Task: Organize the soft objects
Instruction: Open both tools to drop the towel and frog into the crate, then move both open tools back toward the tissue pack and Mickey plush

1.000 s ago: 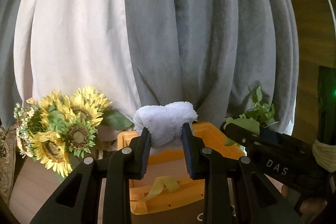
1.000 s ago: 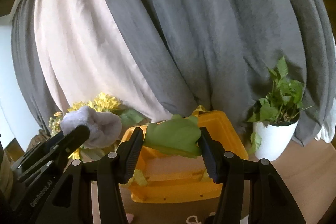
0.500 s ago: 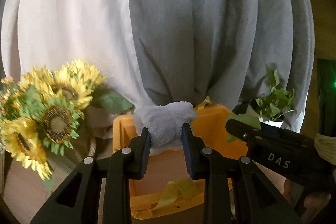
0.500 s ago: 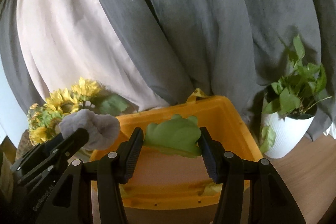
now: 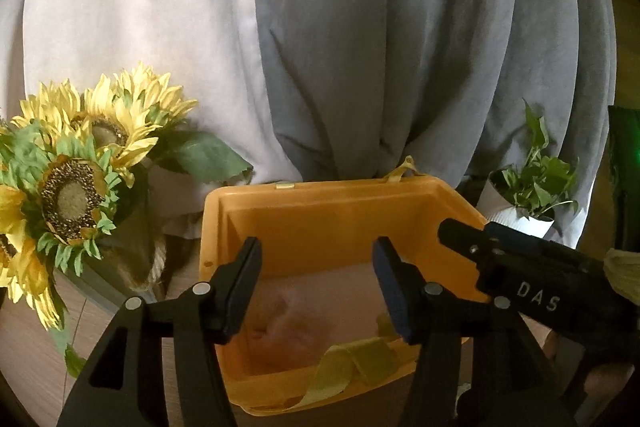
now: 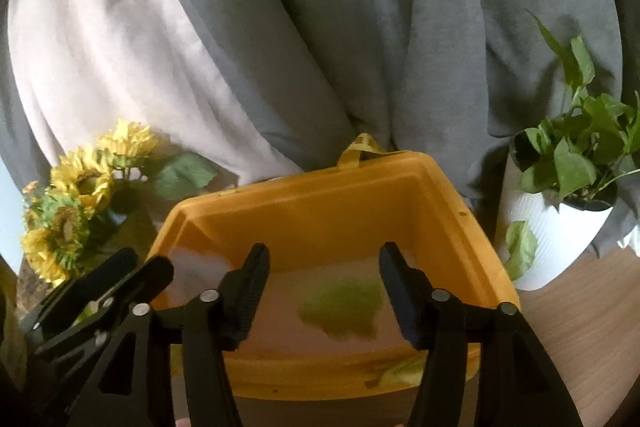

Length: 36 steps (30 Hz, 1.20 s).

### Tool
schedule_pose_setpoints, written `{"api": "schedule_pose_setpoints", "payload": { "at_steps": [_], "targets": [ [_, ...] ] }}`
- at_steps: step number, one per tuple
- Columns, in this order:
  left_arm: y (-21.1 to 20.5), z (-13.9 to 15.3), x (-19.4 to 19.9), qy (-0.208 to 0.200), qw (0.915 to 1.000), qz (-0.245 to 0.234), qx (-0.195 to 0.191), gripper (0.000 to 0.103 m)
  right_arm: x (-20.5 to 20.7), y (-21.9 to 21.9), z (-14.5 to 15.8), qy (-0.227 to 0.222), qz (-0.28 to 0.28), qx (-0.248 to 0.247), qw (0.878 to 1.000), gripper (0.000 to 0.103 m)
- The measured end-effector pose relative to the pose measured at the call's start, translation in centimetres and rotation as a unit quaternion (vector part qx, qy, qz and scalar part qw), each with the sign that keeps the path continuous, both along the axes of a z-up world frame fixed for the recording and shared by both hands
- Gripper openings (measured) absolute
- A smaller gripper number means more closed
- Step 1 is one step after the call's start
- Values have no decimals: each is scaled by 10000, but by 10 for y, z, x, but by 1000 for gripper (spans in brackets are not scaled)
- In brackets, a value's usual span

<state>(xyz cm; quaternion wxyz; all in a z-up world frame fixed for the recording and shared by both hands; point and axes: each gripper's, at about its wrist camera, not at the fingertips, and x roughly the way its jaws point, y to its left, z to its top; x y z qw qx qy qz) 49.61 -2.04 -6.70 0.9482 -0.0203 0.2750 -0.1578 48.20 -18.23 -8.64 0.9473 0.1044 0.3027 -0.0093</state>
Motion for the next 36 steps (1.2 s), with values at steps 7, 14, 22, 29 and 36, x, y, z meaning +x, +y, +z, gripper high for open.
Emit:
{"api": "schedule_pose_setpoints", "payload": {
  "at_steps": [7, 14, 22, 29, 36],
  "targets": [
    [-4, 8, -17, -144, 9998, -28, 158, 58, -8, -10, 4, -29, -175, -17, 9998, 61],
    [-3, 23, -41, -301, 9993, 32, 197, 64, -31, -13, 12, -121, -244, -32, 9996, 61],
    [-2, 41, -70, -510, 9983, 63, 263, 68, -61, -14, 30, -352, -338, -47, 9988, 61],
    [-2, 55, -98, -699, 9970, 67, 314, 69, -88, -14, 42, -531, -388, -65, 9978, 65],
    [2, 63, -123, -808, 9962, 64, 323, 70, -115, -15, 50, -656, -421, -73, 9969, 67]
  ]
}}
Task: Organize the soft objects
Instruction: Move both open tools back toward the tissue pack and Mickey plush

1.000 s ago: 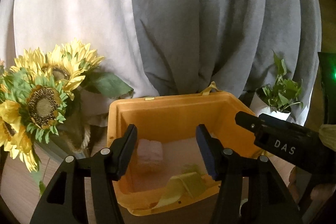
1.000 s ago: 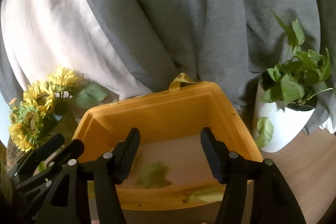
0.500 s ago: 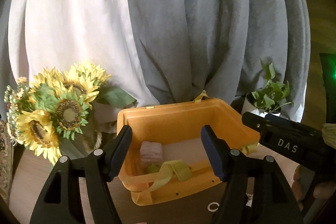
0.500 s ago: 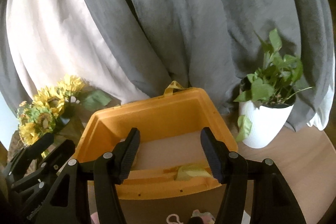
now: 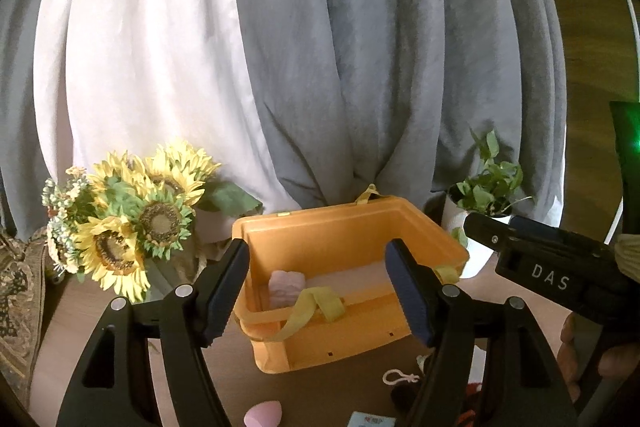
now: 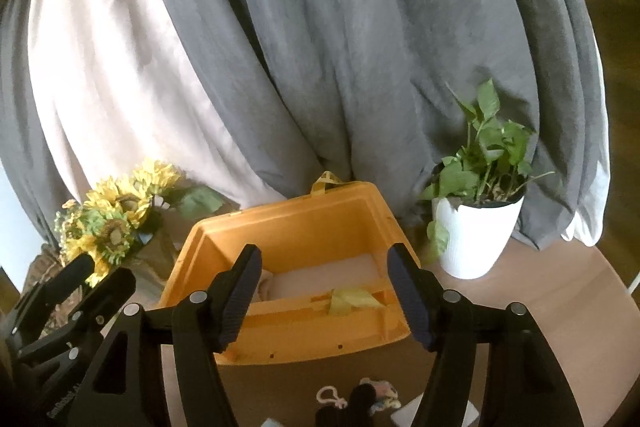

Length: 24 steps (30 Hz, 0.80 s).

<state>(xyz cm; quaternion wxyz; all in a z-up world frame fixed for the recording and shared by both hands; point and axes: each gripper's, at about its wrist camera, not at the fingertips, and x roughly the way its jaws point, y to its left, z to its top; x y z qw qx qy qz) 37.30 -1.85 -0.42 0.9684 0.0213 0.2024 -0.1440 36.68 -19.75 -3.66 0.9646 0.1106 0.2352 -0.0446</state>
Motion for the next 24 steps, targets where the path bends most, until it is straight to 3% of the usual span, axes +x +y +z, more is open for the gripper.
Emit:
{"api": "schedule_pose_setpoints", "payload": {
  "at_steps": [24],
  "targets": [
    [16, -16, -71, 327, 9992, -164, 144, 72, -82, 15, -9, 175, -77, -62, 9998, 67]
  ]
}}
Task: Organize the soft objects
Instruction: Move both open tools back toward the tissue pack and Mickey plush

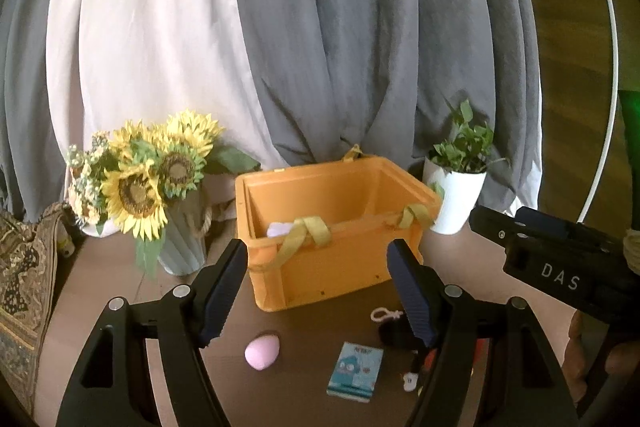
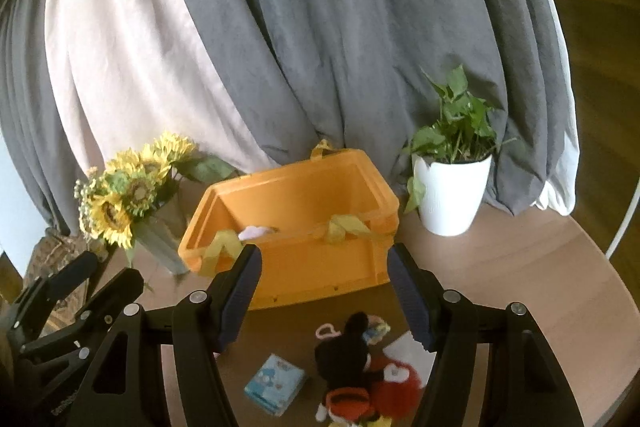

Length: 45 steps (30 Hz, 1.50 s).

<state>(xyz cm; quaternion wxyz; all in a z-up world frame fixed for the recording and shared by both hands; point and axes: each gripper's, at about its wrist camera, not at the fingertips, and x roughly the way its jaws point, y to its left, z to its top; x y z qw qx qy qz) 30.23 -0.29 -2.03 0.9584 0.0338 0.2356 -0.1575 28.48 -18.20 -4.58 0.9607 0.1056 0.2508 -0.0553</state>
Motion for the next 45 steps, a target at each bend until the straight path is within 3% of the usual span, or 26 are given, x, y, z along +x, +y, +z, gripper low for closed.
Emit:
{"api": "schedule_pose_setpoints", "payload": {
  "at_steps": [16, 30, 45],
  "targets": [
    [4, -31, -35, 424, 9987, -241, 130, 72, -43, 14, -29, 388, -14, -148, 9991, 67],
    [6, -68, -40, 870, 9951, -383, 286, 72, -50, 21, -61, 812, 43, -208, 9965, 67],
    [0, -123, -27, 1321, 9884, -582, 475, 72, -39, 36, -104, 1100, 174, -939, 9893, 66]
  ]
}}
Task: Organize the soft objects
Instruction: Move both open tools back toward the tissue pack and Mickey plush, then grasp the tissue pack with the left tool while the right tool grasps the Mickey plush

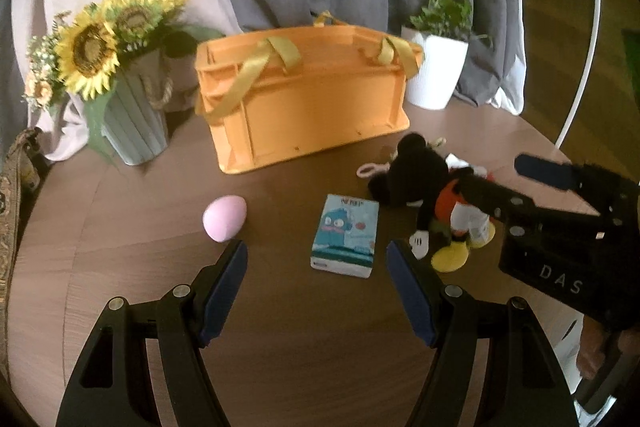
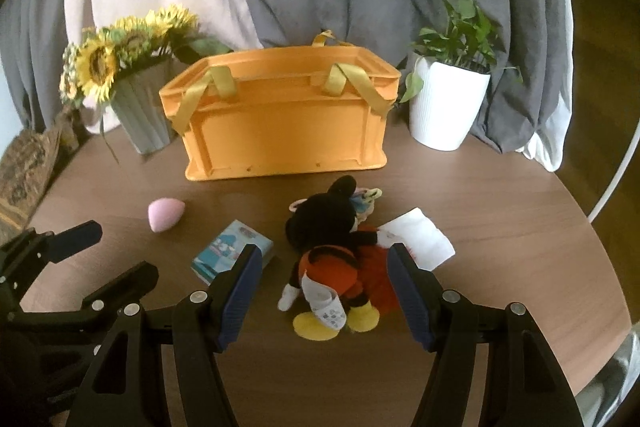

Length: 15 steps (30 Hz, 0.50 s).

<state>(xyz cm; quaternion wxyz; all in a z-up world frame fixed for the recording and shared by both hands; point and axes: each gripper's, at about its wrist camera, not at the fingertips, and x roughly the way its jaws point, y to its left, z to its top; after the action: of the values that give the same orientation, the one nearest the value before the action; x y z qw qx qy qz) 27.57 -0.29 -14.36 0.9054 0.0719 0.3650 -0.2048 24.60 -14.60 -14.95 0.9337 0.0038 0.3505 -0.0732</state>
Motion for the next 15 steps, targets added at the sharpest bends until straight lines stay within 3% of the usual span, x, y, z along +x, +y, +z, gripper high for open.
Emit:
{"api": "schedule_pose_setpoints", "payload": {
  "at_steps": [15],
  "targets": [
    [-23, -43, 21, 142, 9987, -384, 290, 72, 17, 6, -29, 113, 440, -780, 9959, 62]
  ]
}}
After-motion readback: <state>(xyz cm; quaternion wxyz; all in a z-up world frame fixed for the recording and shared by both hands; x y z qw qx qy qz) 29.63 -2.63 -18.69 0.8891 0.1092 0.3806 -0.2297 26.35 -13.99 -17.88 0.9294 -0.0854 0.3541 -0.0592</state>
